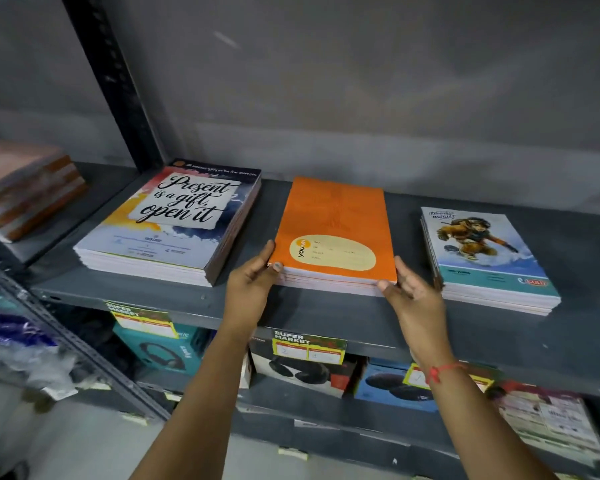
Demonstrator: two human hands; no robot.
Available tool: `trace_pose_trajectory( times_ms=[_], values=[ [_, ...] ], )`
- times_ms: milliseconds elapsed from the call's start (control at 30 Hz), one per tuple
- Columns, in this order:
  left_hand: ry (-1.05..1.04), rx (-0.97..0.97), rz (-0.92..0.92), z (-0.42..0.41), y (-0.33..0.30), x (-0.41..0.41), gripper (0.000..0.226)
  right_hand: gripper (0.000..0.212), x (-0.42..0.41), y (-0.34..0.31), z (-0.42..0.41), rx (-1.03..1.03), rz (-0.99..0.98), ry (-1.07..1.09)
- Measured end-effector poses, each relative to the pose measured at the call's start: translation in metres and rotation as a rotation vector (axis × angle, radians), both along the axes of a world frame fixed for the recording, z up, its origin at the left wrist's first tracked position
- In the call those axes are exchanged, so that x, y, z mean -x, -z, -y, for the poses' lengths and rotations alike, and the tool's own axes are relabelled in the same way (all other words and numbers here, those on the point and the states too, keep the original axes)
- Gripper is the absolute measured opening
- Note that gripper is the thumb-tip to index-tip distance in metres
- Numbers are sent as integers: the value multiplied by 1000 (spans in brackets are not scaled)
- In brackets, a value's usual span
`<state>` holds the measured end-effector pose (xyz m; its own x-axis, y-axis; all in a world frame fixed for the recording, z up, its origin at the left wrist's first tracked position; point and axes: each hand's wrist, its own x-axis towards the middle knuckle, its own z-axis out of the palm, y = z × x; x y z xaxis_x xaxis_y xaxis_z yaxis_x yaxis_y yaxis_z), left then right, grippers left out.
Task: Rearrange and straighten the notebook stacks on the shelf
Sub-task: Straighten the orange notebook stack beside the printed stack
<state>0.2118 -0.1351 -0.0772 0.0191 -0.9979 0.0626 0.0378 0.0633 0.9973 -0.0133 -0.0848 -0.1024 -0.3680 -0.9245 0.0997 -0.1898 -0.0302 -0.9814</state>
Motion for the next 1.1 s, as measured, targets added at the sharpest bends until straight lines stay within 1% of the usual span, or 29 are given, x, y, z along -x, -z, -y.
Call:
trace_pose_trajectory(
  times_ms=[200,367,467,700,833,1100],
  values=[
    [-66,-26,-4,1,-1,3,43,57,-3,-4,0,26,-29,-4],
    [-81,-36,-9,-1,-2,3,43,59,-13,-11,-6,52,-169,45],
    [-73,-47,-16,0,-2,3,44,51,-15,-13,-6,44,-217,63],
    [-88,-93,-20,6,-1,0,41,49,-15,-16,-5,5,-184,57],
    [-100,-76,17,6,1,1,41,47,-15,-18,-4,-11,-162,80],
    [-91,-76,34,6,3,1,41,44,-17,-20,-6,-32,-146,119]
  ],
)
